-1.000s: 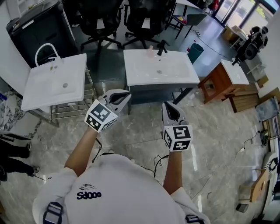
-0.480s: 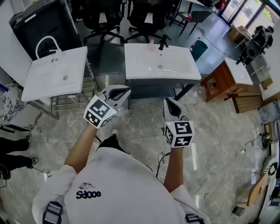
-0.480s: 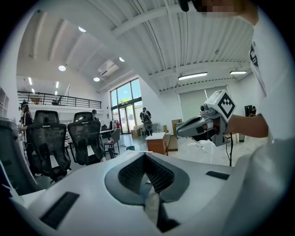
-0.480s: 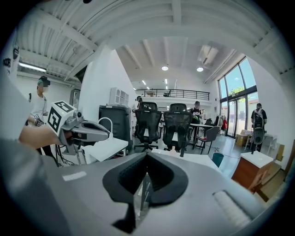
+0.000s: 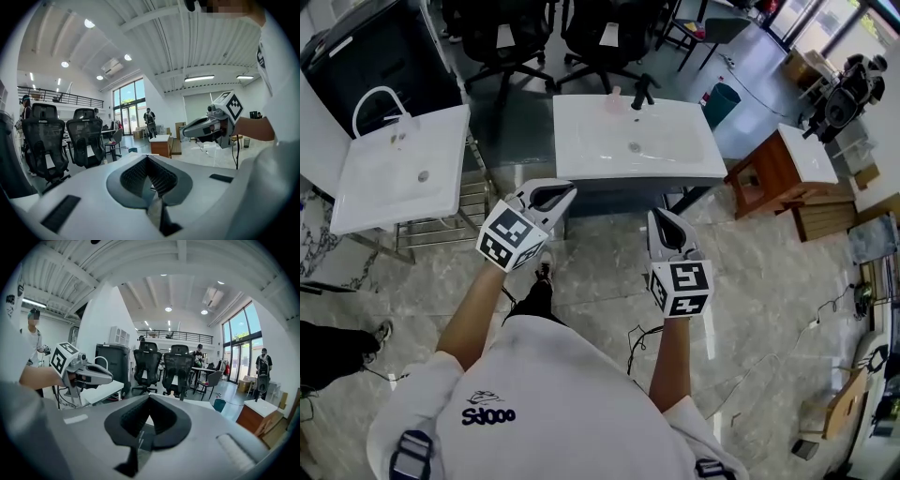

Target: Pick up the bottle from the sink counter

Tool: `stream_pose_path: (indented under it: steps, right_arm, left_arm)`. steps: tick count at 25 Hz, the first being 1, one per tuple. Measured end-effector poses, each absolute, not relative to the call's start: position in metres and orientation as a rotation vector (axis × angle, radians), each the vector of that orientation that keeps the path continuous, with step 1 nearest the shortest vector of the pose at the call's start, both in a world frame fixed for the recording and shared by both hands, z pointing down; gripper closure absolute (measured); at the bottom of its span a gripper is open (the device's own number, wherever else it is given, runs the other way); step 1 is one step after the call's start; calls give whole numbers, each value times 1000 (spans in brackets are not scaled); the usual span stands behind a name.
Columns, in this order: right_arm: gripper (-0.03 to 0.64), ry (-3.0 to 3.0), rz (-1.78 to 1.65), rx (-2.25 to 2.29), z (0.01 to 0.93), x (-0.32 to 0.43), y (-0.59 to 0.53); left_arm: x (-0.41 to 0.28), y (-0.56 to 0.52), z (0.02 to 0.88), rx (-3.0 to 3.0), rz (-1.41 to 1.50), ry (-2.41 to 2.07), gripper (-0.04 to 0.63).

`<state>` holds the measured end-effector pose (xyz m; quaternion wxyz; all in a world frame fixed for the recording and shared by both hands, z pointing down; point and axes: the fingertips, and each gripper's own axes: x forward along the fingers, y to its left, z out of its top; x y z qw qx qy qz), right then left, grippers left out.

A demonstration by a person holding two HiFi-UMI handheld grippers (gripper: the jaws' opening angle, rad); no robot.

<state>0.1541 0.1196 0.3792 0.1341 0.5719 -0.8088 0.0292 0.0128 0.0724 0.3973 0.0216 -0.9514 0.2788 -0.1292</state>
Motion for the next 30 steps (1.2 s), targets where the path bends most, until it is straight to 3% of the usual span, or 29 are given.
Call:
stream_pose_path:
  steps: [10, 30]
  right_arm:
    - [606, -2307, -35, 1725, 372, 162, 16]
    - [609, -2209, 104, 1806, 392, 160, -152]
  left_arm:
    - [18, -39, 408, -3010, -389, 831, 597]
    - [29, -189, 431, -3091, -422, 683, 595]
